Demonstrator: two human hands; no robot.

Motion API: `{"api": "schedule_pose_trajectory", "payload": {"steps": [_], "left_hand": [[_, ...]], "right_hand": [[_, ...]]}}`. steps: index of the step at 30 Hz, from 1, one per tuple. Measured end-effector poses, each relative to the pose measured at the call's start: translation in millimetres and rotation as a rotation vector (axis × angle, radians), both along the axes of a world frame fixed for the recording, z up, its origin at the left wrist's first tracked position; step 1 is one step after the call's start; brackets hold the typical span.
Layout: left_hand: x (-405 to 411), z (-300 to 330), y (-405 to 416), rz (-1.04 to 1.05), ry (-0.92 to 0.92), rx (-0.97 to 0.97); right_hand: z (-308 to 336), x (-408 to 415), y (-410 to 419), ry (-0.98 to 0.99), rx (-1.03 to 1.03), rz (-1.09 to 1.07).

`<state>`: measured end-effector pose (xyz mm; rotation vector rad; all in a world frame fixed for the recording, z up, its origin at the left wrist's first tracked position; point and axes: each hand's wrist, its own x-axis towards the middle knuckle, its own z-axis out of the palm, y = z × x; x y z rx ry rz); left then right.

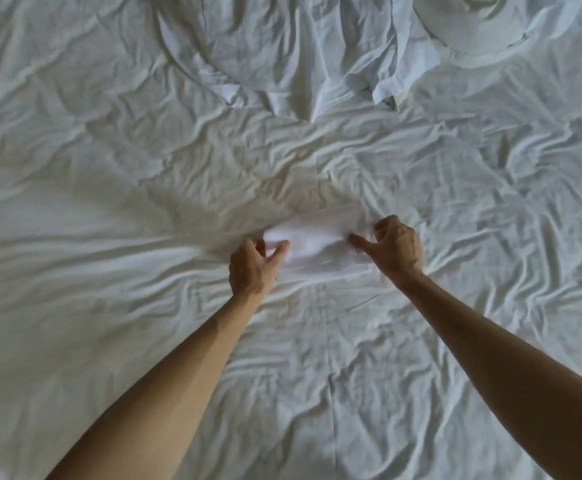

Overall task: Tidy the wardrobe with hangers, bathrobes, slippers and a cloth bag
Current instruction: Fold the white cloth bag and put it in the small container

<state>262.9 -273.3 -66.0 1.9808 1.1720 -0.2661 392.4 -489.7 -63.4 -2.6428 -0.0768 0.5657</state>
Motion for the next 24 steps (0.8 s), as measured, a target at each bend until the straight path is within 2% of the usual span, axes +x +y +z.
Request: {"api": "schedule_pose_trajectory", "payload": {"steps": [2,5,11,17,24], "left_hand": [[10.6,-13.8,-2.9,0.025,0.038,-0.075],[19.7,-24.7,-8.3,0.023,-0.014,-0.146],[5.9,13.6,-4.1,0.218,-0.267,-0.348],[-36.6,138.4,5.9,0.264,-0.418,-0.365],[-147.7,295.4,9.3,0.542,-0.573,-0.282]], "right_hand": [[-0.7,4.1,13.4,0.11,-0.011,-0.051],[-3.4,0.9,37.3,0.211,-0.024,-0.011],[23.3,-15.1,33.4,0.245,0.344,-0.219],[144.1,-52.0,35.7,0.268,0.603,-0.169],[294.6,-127.0,76.3,0.327,0.707,0.058]]}}
